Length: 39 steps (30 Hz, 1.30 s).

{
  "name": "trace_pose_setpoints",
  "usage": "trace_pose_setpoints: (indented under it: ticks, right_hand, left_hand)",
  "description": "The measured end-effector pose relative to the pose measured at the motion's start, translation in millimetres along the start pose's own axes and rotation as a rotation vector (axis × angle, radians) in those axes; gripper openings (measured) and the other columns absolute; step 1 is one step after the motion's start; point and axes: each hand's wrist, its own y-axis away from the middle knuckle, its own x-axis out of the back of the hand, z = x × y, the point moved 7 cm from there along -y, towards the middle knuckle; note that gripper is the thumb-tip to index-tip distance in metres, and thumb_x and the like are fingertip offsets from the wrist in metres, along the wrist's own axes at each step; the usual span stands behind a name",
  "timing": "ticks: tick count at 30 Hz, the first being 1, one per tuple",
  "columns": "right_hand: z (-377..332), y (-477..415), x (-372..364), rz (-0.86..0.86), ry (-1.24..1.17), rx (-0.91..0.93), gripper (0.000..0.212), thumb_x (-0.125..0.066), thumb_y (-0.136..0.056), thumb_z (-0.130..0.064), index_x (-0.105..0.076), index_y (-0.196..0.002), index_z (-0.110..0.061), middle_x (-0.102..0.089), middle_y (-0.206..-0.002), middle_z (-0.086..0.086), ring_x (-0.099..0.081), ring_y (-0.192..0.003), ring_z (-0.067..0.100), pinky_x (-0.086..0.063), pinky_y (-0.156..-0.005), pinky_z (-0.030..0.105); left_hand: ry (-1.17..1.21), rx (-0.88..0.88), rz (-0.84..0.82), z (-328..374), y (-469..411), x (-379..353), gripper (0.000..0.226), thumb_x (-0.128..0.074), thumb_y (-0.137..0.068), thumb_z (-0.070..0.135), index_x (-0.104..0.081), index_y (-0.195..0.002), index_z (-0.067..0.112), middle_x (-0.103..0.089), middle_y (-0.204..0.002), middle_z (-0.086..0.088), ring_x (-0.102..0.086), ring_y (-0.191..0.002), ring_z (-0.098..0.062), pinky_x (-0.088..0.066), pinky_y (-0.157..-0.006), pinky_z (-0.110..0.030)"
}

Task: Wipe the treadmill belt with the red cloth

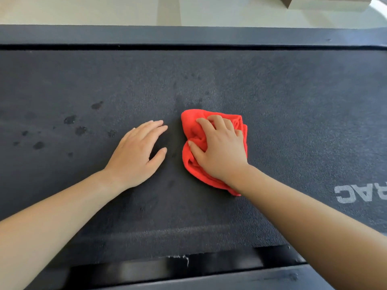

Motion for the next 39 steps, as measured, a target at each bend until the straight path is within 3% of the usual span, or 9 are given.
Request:
trace_pose_setpoints:
  ticks: [8,15,24,28,34,39]
  right_hand:
    - [8.7,-69.6,-13.3,0.05,-0.023,-0.043,0.048,-0.052,-0.082,-0.05,-0.051,-0.123,-0.024,-0.048,-0.125,0.0,-0.042,-0.116,0.026,-0.035,-0.085,0.041]
    - [3.9,-56.1,-17.1,-0.02,-0.043,0.009,0.062,-0.048,-0.082,-0.056,-0.041,-0.137,-0.027,-0.039,-0.147,0.003,-0.031,-0.137,0.028,-0.028,-0.108,0.054]
    - [18.9,-143.7,-29.8,-0.003,-0.095,-0.022,0.054,-0.051,-0.086,-0.048,-0.046,-0.132,-0.02,-0.045,-0.14,0.003,-0.034,-0.132,0.025,-0.034,-0.103,0.049]
    - [17.6,-179.9,-33.9,-0.011,-0.073,-0.026,0.051,-0.05,-0.086,-0.046,-0.047,-0.129,-0.019,-0.049,-0.135,0.002,-0.039,-0.127,0.026,-0.035,-0.101,0.046]
    - [8.2,-129.8,-27.2,0.027,-0.128,0.078,0.051,-0.053,-0.084,-0.044,-0.053,-0.126,-0.016,-0.053,-0.131,0.006,-0.046,-0.122,0.029,-0.042,-0.094,0.047]
    - [16.4,-187.1,-34.8,0.024,-0.097,0.013,0.05,-0.052,-0.085,-0.045,-0.051,-0.126,-0.015,-0.052,-0.131,0.006,-0.042,-0.122,0.029,-0.038,-0.097,0.047]
  left_hand:
    - [0.013,0.091,0.065,-36.1,-99.3,3.0,0.05,-0.048,-0.093,0.028,-0.039,-0.14,0.014,-0.032,-0.15,-0.003,-0.025,-0.14,-0.019,-0.023,-0.112,-0.048]
    - [-0.022,0.155,0.074,-48.8,-103.8,-13.0,0.048,-0.043,-0.094,0.034,-0.039,-0.14,0.021,-0.03,-0.151,0.002,-0.02,-0.142,-0.017,-0.013,-0.114,-0.046]
    - [0.007,0.188,0.125,-51.6,-110.0,-6.1,0.05,-0.04,-0.084,0.04,-0.048,-0.132,0.027,-0.04,-0.143,0.008,-0.032,-0.134,-0.013,-0.02,-0.108,-0.038]
    - [-0.002,0.208,0.109,-51.9,-112.6,-6.1,0.052,-0.04,-0.083,0.041,-0.046,-0.133,0.03,-0.038,-0.144,0.01,-0.03,-0.134,-0.011,-0.019,-0.109,-0.037]
    - [0.005,0.241,0.057,-54.7,-112.3,-11.3,0.052,-0.044,-0.089,0.037,-0.038,-0.139,0.028,-0.027,-0.152,0.007,-0.017,-0.142,-0.011,-0.01,-0.115,-0.039]
    - [-0.015,0.253,0.037,-55.2,-112.8,-13.2,0.054,-0.042,-0.089,0.039,-0.034,-0.141,0.03,-0.022,-0.154,0.008,-0.012,-0.143,-0.009,-0.008,-0.116,-0.037]
